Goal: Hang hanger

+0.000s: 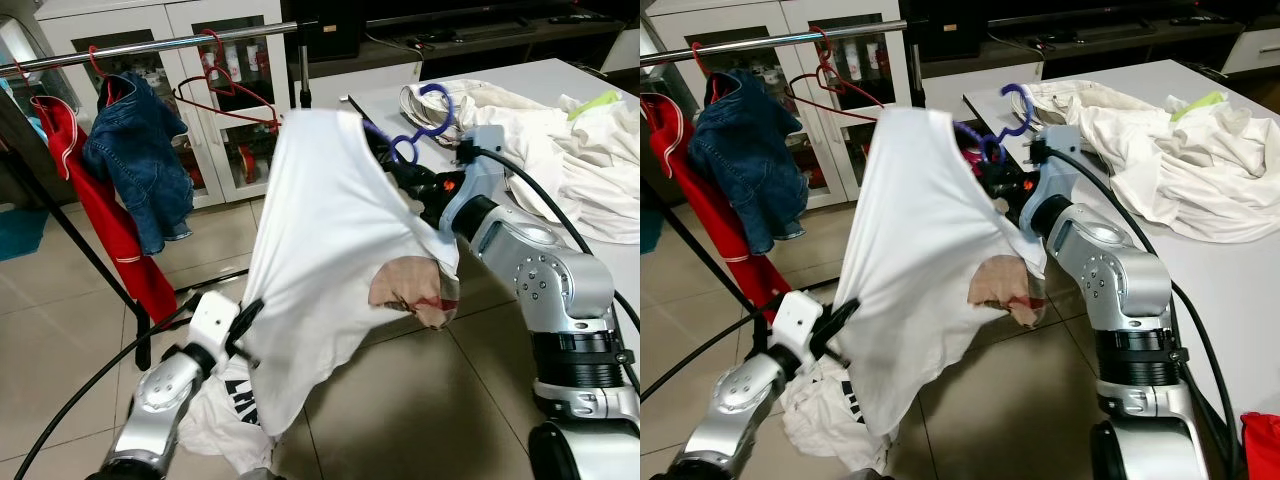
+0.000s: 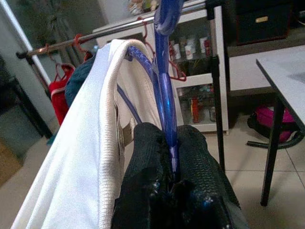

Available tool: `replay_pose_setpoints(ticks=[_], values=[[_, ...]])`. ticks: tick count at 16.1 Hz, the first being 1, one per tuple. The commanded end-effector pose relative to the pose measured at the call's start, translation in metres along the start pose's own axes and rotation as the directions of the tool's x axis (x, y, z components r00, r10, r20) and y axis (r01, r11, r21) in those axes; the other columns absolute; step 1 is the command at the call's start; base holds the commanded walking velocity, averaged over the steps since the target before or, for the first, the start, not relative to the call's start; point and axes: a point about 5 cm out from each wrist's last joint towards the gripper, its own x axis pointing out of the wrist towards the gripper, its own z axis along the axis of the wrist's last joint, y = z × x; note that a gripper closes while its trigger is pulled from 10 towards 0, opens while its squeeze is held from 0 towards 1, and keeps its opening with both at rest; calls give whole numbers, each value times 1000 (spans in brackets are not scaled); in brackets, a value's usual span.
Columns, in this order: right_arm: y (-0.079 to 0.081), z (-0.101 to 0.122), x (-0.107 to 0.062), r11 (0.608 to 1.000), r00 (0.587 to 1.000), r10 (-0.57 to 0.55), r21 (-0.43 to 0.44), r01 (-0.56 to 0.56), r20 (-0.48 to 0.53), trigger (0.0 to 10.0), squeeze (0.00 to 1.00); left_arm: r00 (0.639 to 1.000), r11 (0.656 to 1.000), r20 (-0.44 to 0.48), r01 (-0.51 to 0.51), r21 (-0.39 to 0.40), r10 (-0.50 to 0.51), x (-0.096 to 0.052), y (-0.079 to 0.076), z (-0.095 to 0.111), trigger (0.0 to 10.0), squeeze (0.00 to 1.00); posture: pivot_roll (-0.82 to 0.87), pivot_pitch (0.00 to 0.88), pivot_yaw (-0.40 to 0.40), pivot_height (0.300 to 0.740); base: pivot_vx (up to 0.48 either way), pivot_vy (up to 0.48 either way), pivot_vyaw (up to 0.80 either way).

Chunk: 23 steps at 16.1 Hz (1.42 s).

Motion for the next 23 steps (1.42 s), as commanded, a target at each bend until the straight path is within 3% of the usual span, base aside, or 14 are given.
replay_pose_setpoints(ticks=[1, 2, 3, 7, 8, 10, 12, 15, 16, 17, 18, 19, 20, 23], values=[[4, 23, -5, 999, 996, 20, -52, -15, 92, 10000, 0, 998, 1000, -70, 6, 13, -5, -10, 2, -14, 5725, 0, -45, 0, 60, 740, 0, 0, 0], [8, 21, -7, 997, 995, 57, -54, -53, 76, 10000, 0, 997, 1000, -72, -16, -19, 15, -15, 8, -16, 10000, 549, -46, 0, 60, 740, 0, 0, 0], [11, 19, -8, 994, 994, 83, -72, -78, 67, 10000, 0, 998, 998, -64, -26, -61, 22, -18, 13, -16, 10000, 1000, -46, 0, 60, 740, 0, 0, 0], [17, 7, -10, 990, 994, 100, -103, -95, 39, 10000, 0, 999, 984, 34, 24, -174, -18, -29, 20, -5, 10000, 1000, -42, 0, 55, 740, 0, 0, 0], [18, -4, -9, 991, 998, 66, -113, -66, 4, 10000, 0, 991, 976, 115, 95, -195, -73, -34, 16, 9, 10000, 1000, -39, 0, 50, 740, 0, 0, 0], [21, -15, -6, 987, 997, 58, -145, -64, -40, 10000, 0, 976, 969, 189, 147, -198, -109, -27, 11, 29, 10000, 1000, -33, 0, 44, 740, 0, 0, 0], [19, -25, -5, 982, 996, 14, -187, -31, -92, 10000, 0, 975, 965, 197, 146, -219, -103, -18, 7, 37, 10000, 1000, -30, 0, 40, 740, 0, 0, 0], [16, -49, -12, 981, 991, -59, -191, 35, -121, 10000, 0, 992, 957, 121, 68, -283, -35, -4, -4, 46, 10000, 1000, -30, 0, 40, 740, 0, 0, 0], [8, -68, -20, 974, 979, -163, -181, 139, -125, 10000, 0, 991, 964, 123, -26, -265, 61, 1, -4, 56, 10000, 651, -30, 0, 44, 740, 0, 0, 0], [6, -76, -23, 972, 972, -181, -176, 154, -147, 10000, 0, 988, 960, 133, -38, -279, 77, 2, -4, 59, 10000, 494, -32, 0, 47, 740, 0, 0, 0], [4, -84, -26, 973, 967, -195, -158, 169, -164, 10000, 0, 984, 952, 157, -33, -305, 84, 2, -5, 62, 10000, 208, -31, 0, 48, 740, 0, 0, 0], [0, -96, -31, 969, 955, -228, -142, 204, -188, 10000, 0, 981, 949, 175, -28, -315, 87, 2, -9, 67, 10000, 0, -32, 0, 48, 740, 0, 0, 0], [0, -99, -32, 967, 956, -234, -144, 210, -177, 10000, 0, 983, 951, 162, -38, -305, 91, 4, -10, 68, 10000, 0, -29, 0, 47, 740, 0, 0, 0], [2, -103, -33, 971, 968, -226, -108, 214, -109, 10000, 0, 970, 945, 89, -198, -260, 227, 13, -2, 70, 10000, 0, -18, 0, 53, 740, 102, 0, 0]])
